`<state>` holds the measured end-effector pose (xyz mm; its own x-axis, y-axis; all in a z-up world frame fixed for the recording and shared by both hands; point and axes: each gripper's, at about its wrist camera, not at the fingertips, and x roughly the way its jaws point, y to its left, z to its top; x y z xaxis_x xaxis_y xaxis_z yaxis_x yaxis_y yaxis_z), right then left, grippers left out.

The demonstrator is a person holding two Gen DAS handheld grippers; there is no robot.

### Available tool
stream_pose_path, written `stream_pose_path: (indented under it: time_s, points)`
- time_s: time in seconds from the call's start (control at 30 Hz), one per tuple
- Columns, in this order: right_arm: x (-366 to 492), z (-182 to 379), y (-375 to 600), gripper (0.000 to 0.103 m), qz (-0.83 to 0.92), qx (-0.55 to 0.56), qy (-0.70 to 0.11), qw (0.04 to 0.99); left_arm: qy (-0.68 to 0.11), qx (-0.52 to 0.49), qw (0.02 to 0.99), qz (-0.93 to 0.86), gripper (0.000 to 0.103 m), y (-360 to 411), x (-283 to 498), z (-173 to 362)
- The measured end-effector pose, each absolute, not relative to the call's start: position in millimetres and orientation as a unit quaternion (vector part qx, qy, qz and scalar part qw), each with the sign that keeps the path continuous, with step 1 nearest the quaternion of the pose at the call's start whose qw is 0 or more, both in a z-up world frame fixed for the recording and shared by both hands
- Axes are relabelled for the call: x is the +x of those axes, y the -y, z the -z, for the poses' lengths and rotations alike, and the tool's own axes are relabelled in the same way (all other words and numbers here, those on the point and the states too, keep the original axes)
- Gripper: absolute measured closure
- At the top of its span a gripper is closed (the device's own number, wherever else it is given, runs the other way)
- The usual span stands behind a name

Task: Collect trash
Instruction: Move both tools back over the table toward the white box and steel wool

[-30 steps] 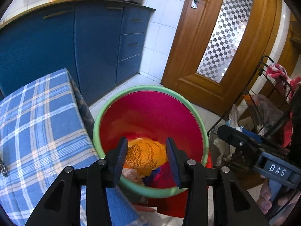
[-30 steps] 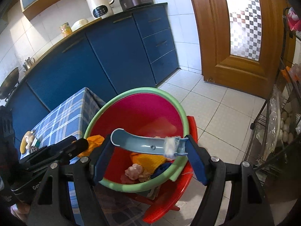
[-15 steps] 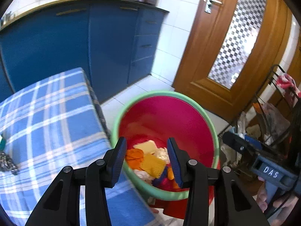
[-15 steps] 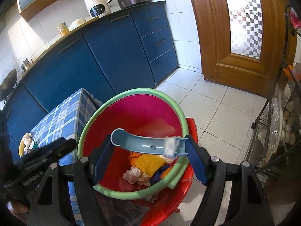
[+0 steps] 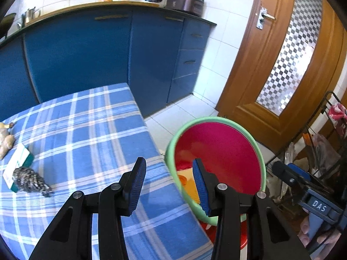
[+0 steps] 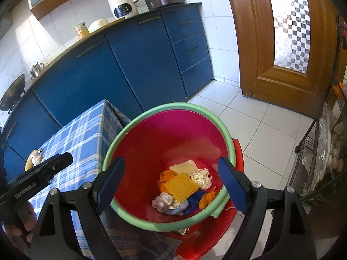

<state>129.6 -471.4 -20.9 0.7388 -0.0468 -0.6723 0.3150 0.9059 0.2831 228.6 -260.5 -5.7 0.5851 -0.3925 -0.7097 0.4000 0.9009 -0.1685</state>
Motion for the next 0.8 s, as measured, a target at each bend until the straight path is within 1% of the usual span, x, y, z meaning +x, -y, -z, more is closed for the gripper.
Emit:
stream_pose_path:
  time_s: [0.3,0.6,0.8]
  points:
    - [118,-3,442,0.016,0.079,0.195,-0.326,0.921,-0.389,-0.013,0.903,0.182,0.057,210,225,-13]
    - [118,-25,387,0.016,0.034,0.181,-0.318,0.930,-0.373,-0.017,0.919,0.126,0.057,139,220,-43]
    - [123,-35,345,0.016,0.001,0.169,-0.319,0.933,-0.376,-0.011,0.924,0.074,0.057,89,221,-52]
